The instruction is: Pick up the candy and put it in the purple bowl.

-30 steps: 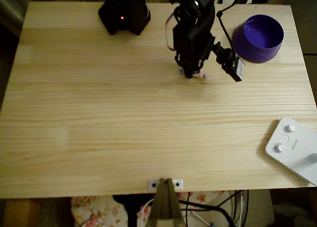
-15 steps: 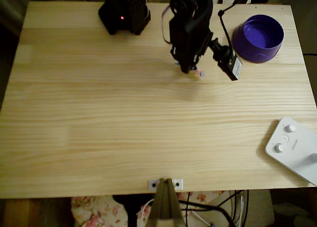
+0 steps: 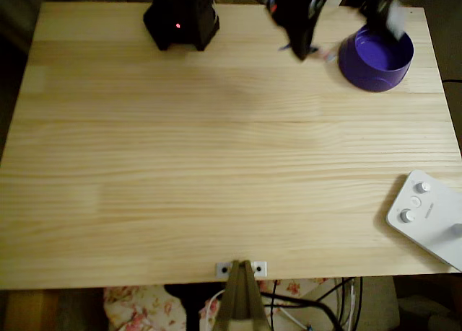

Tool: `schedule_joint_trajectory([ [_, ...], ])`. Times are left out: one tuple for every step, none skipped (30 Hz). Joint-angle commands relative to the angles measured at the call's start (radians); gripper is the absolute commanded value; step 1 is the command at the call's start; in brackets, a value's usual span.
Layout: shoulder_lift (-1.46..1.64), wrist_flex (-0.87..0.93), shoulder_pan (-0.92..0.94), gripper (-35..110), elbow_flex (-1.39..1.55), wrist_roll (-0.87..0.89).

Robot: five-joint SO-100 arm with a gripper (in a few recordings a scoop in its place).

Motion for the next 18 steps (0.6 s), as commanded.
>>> schedule_joint_trajectory([
  [0.066,-0.006,-0.112,-1,-0.175,0.035],
  [0.051,-0.011,-0.137,-1,-0.199,0.043],
  [0.031,-0.015,-0.160,-1,-0.227,0.049],
  [0.006,-0.020,-0.183,-1,-0.255,0.055],
  [-0.021,-0.026,-0.201,-1,-0.281,0.064],
  [-0.049,-0.034,-0.218,-1,-0.307,0.069],
  [-0.078,-0.043,-0.232,-1,-0.333,0.072],
  [-0.106,-0.055,-0.241,-1,-0.357,0.074],
  [-0.135,-0.069,-0.247,-1,-0.379,0.074],
  [-0.169,-0.078,-0.253,-1,-0.405,0.074],
  [-0.206,-0.083,-0.258,-1,-0.437,0.074],
  [-0.241,-0.089,-0.265,-1,-0.465,0.074],
  [-0.270,-0.098,-0.273,-1,-0.488,0.072],
  [-0.301,-0.106,-0.281,-1,-0.512,0.069],
  [-0.331,-0.112,-0.287,-1,-0.535,0.066],
  [-0.362,-0.123,-0.290,-1,-0.555,0.066],
  [-0.391,-0.129,-0.291,-1,-0.577,0.066],
  [-0.420,-0.133,-0.293,-1,-0.598,0.064],
])
